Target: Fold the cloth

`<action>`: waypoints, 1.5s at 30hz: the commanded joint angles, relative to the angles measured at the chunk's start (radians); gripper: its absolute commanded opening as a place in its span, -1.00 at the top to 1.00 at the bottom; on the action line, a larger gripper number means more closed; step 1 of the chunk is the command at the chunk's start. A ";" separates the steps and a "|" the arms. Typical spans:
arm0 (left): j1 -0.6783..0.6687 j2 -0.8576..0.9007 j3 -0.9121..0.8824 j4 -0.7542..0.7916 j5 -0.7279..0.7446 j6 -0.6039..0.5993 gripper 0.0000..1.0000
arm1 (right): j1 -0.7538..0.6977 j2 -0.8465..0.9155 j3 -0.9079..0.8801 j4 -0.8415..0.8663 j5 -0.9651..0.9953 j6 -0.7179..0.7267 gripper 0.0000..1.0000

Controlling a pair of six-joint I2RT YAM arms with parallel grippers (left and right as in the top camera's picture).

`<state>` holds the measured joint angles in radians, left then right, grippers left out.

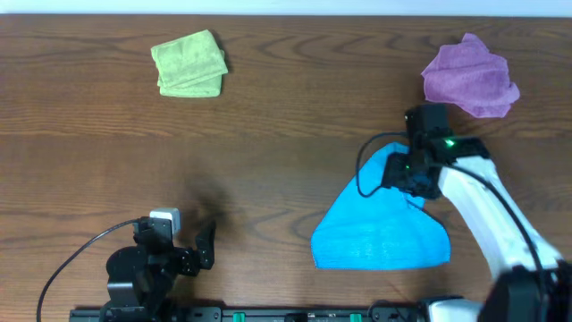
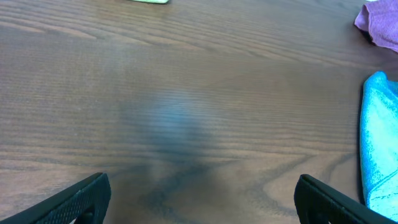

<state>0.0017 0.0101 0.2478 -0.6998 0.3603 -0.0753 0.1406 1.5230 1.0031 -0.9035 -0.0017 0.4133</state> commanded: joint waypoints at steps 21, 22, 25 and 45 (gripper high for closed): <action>-0.002 -0.006 -0.005 0.001 0.007 -0.019 -0.91 | -0.047 0.134 0.001 0.068 0.052 -0.162 -0.15; -0.002 -0.006 -0.005 0.001 0.007 -0.019 -0.91 | -0.053 0.134 0.001 0.072 0.048 -0.170 -0.15; -0.002 -0.006 -0.005 0.001 0.007 -0.019 -0.91 | -0.076 0.134 0.001 0.082 0.008 -0.208 -0.15; -0.002 -0.006 -0.005 0.001 0.006 -0.019 -0.91 | -0.121 0.198 0.001 0.109 -0.195 -0.325 0.28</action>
<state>0.0017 0.0101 0.2478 -0.7002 0.3603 -0.0830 0.0254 1.7138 1.0031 -0.7944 -0.1738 0.1051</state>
